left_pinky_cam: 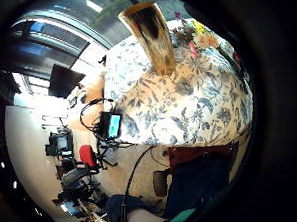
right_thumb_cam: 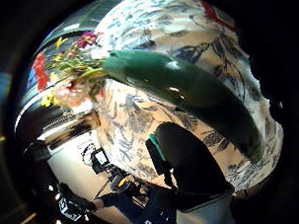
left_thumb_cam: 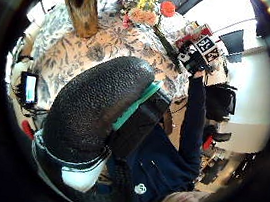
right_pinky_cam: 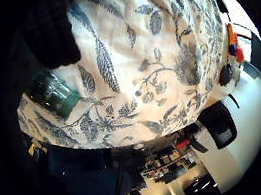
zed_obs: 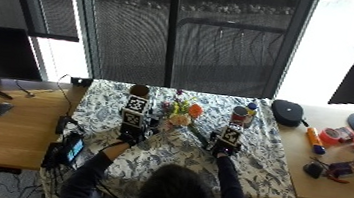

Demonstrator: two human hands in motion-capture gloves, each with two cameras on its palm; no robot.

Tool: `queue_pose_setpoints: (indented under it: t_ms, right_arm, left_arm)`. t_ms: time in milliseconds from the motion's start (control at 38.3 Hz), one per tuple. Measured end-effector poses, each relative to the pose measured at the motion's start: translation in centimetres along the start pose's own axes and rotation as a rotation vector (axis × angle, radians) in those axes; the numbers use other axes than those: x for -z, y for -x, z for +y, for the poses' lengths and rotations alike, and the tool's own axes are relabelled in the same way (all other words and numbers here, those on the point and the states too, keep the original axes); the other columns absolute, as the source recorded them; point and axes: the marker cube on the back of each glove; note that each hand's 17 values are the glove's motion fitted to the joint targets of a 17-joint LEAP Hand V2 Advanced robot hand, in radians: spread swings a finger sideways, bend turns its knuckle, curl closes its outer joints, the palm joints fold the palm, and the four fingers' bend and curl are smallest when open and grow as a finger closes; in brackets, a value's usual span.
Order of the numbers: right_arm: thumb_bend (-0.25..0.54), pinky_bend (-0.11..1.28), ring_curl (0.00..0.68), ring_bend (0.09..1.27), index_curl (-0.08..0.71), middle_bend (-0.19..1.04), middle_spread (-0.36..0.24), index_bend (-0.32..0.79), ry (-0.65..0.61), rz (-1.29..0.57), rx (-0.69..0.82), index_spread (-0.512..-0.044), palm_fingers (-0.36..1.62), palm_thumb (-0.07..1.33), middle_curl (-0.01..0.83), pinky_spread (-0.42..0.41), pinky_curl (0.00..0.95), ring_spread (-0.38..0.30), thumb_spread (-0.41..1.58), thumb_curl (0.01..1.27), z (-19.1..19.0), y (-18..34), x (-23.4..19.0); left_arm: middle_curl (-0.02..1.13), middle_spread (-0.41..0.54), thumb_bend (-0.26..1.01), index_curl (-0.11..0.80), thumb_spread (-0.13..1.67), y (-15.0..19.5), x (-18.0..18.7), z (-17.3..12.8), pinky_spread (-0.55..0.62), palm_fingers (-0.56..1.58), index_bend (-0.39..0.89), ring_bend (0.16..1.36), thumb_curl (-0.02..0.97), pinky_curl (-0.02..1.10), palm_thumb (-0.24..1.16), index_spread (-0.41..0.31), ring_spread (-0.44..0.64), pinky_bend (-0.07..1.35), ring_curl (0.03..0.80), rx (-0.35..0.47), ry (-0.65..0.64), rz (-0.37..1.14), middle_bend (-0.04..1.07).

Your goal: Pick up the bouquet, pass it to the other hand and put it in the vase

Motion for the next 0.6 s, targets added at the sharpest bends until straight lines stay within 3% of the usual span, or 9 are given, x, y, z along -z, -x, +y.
queue_pose_setpoints:
  t_ms: [157, 235, 339, 365, 418, 470, 522, 600]
  right_arm:
    - [-0.006, 0.54, 0.377, 0.64, 0.156, 0.31, -0.057, 0.06, -0.47, 0.139, -0.388, -0.149, 0.81, 0.46, 0.421, -0.017, 0.36, -0.134, 1.08, 0.31, -3.2, -1.0, 0.3]
    - [0.011, 0.53, 0.378, 0.61, 0.166, 0.33, -0.065, 0.09, -0.603, 0.2, -0.502, -0.149, 0.85, 0.53, 0.43, -0.032, 0.359, -0.143, 1.09, 0.32, -4.1, -1.2, 0.4]
    - [0.034, 0.5, 0.384, 0.61, 0.183, 0.35, -0.09, 0.11, -0.635, 0.242, -0.494, -0.16, 0.93, 0.62, 0.445, -0.063, 0.351, -0.167, 1.09, 0.34, -4.6, -0.8, 0.3]
    - [0.08, 0.5, 0.397, 0.63, 0.197, 0.35, -0.1, 0.14, -0.639, 0.246, -0.484, -0.17, 1.02, 0.7, 0.454, -0.11, 0.357, -0.174, 1.09, 0.36, -4.7, -0.7, 0.3]
    - [0.102, 0.5, 0.394, 0.63, 0.211, 0.33, -0.114, 0.18, -0.635, 0.242, -0.48, -0.189, 1.14, 0.77, 0.453, -0.167, 0.354, -0.185, 1.09, 0.36, -4.8, -0.6, 0.3]
    - [0.098, 0.5, 0.406, 0.63, 0.228, 0.33, -0.123, 0.17, -0.645, 0.235, -0.469, -0.197, 1.14, 0.78, 0.46, -0.192, 0.362, -0.19, 1.09, 0.37, -4.8, -0.5, 0.4]
    - [0.131, 0.48, 0.417, 0.62, 0.265, 0.34, -0.129, 0.24, -0.668, 0.228, -0.454, -0.209, 1.19, 0.85, 0.473, -0.212, 0.366, -0.197, 1.11, 0.38, -4.4, -0.4, 0.7]
    - [0.147, 0.53, 0.432, 0.64, 0.284, 0.32, -0.152, 0.21, -0.604, 0.173, -0.375, -0.218, 1.27, 0.93, 0.477, -0.248, 0.386, -0.21, 1.06, 0.42, -3.8, 0.0, 0.1]
  left_arm:
    - [0.34, 0.244, -0.02, 0.24, 1.05, 0.0, 0.3, 0.2, 0.38, 0.1, 0.13, 0.66, 0.255, 0.32, 0.0, -0.026, 0.35, 0.45, 0.26, 0.009, 0.005, 0.006, 0.19]
    - [0.34, 0.244, -0.02, 0.24, 1.05, 0.0, 0.3, 0.3, 0.38, 0.1, 0.13, 0.66, 0.257, 0.33, 0.0, -0.026, 0.35, 0.45, 0.26, 0.009, 0.011, 0.008, 0.19]
    - [0.34, 0.244, -0.02, 0.241, 1.06, 0.0, -0.3, -0.2, 0.38, 0.1, 0.13, 0.66, 0.259, 0.33, 0.0, -0.026, 0.35, 0.45, 0.261, 0.0, 0.002, 0.008, 0.19]
    - [0.34, 0.244, -0.02, 0.241, 1.06, 0.0, -0.3, -0.1, 0.38, 0.1, 0.13, 0.66, 0.259, 0.33, 0.0, -0.026, 0.35, 0.45, 0.262, 0.0, 0.006, 0.008, 0.19]
    - [0.34, 0.244, -0.02, 0.242, 1.06, -0.1, 0.0, 0.2, 0.38, 0.1, 0.13, 0.66, 0.26, 0.33, 0.0, -0.026, 0.36, 0.45, 0.26, 0.003, 0.017, 0.009, 0.19]
    - [0.34, 0.244, -0.02, 0.242, 1.06, -0.1, 0.1, 0.4, 0.38, 0.1, 0.13, 0.65, 0.261, 0.33, 0.0, -0.026, 0.36, 0.45, 0.261, 0.006, 0.026, 0.009, 0.2]
    - [0.34, 0.244, -0.02, 0.242, 1.06, 0.0, 0.2, 0.5, 0.38, 0.1, 0.13, 0.65, 0.261, 0.33, 0.0, -0.026, 0.36, 0.45, 0.26, 0.007, 0.032, 0.009, 0.2]
    - [0.34, 0.244, -0.02, 0.242, 1.06, 0.3, 0.1, 0.2, 0.38, 0.1, 0.13, 0.65, 0.262, 0.33, 0.0, -0.026, 0.36, 0.45, 0.261, 0.011, 0.031, 0.019, 0.19]
